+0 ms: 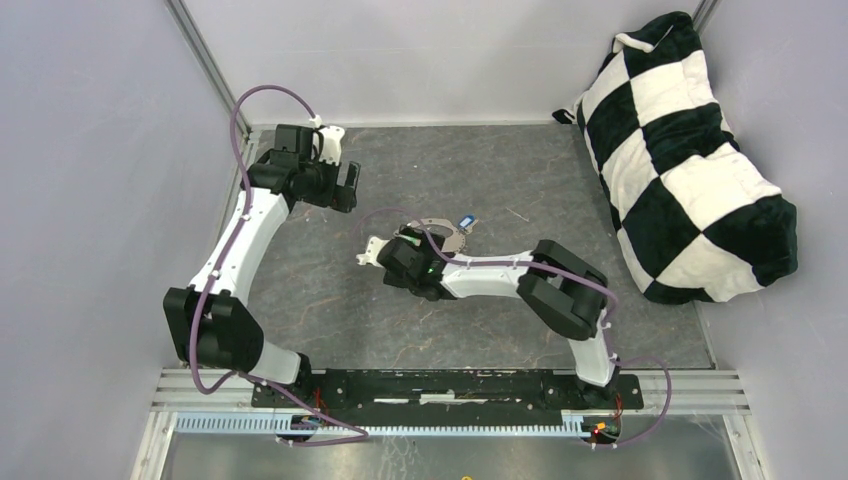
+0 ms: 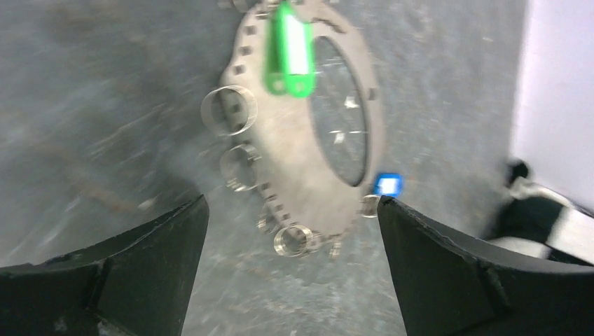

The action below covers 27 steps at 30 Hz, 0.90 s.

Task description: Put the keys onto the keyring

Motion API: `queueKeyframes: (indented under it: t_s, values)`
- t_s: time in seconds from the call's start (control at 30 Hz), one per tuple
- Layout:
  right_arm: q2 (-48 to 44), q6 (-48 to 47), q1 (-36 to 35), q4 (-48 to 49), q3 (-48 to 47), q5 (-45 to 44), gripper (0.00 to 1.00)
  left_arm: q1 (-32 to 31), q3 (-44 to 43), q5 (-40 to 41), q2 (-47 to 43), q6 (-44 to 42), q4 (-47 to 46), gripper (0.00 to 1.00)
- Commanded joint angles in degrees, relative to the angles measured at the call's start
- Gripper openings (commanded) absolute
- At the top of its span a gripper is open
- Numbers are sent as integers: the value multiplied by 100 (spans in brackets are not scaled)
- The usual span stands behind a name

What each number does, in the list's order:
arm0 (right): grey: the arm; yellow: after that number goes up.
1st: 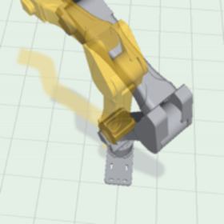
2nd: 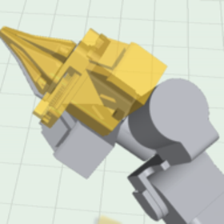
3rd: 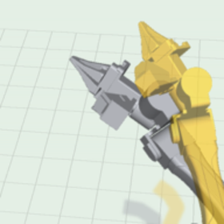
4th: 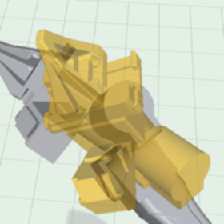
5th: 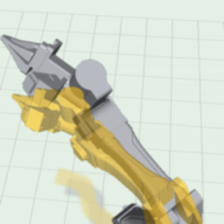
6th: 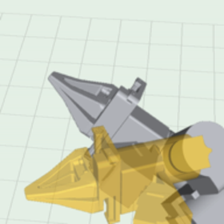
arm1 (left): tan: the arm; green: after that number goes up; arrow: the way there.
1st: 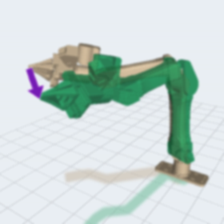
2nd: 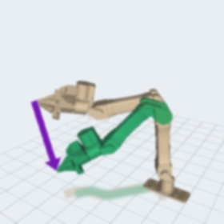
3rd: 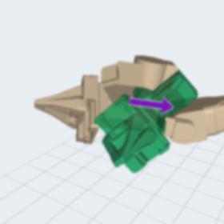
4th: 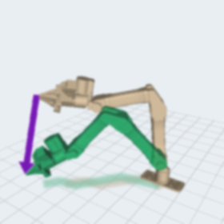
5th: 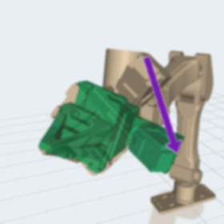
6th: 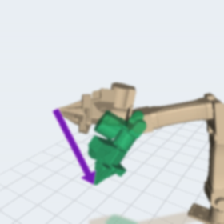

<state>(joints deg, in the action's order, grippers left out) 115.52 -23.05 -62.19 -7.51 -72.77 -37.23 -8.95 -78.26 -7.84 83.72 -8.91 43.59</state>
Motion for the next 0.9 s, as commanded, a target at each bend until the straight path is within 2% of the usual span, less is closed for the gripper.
queueKeyframes:
  t_s: [0.0, 0.13, 0.27, 0.43, 0.57, 0.63, 0.7, 0.8, 0.87]
  values:
    - [-928, 644, 30, -454, 445, 1848, 98, 42, -264, -3, -104, -310, -285, 100]
    - [-2115, 1158, 524, -671, 918, 3078, 98, 87, -121, -120, -61, -167, -560, 100]
    - [-3602, 2140, 1836, 241, 2129, 3945, 98, 168, 534, -439, -121, -32, -1236, 100]
    - [-4800, 3169, 3537, 1604, 3894, 3332, 98, 407, 2302, -725, -342, -9, -3286, 100]
    - [-5564, 3553, 4497, 2396, 5152, 2088, 98, 706, 3207, -837, -39, 70, -4557, 100]
    - [-5879, 3599, 4771, 2727, 5640, 1240, 98, 860, 3478, -941, 13, 183, -4910, 100]
    - [-6184, 3414, 4922, 3507, 6304, 336, 98, 1057, 3860, -1065, -98, 340, -5458, 100]
    - [-6536, 2599, 5039, 5161, 7386, -313, 98, 1132, 4638, -1072, -404, 494, -6488, 100]
    - [-6425, 2519, 5127, 5344, 7522, -560, 98, 1134, 4996, -1074, -545, 580, -7001, 100]
